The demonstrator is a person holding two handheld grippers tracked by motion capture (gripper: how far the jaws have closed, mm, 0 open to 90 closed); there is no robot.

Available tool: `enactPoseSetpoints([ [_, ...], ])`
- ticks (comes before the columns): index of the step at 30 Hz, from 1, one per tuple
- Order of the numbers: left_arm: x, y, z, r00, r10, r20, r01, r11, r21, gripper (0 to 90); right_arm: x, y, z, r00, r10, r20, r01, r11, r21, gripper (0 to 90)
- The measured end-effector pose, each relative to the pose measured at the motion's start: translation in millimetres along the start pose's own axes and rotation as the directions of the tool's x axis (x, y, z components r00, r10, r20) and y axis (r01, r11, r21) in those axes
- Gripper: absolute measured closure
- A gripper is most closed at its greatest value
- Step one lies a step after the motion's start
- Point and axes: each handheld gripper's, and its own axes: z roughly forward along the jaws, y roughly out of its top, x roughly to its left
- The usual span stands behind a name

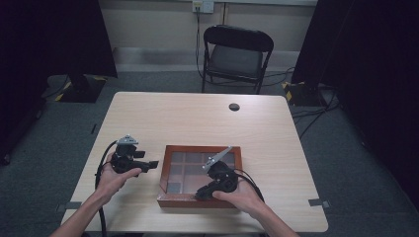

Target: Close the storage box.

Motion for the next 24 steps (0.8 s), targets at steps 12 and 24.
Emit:
enactPoseSetpoints([
  [12, -0.4, 0.7, -2.0, 1.0, -0.001, -0.007, 0.001, 1.0, -0.005, 22.1, -8.6, 0.9, -25.9, 0.9993, 0.026, 0.026, -0.022, 0.988, -0.151, 69.5],
  [24, -2.0, 1.8, -4.9, 0.9997, -0.009, -0.023, 0.009, 0.9999, 0.007, 22.5, -32.3, -21.5, -68.2, 0.969, 0.154, 0.194, -0.089, 0.948, -0.305, 45.9],
])
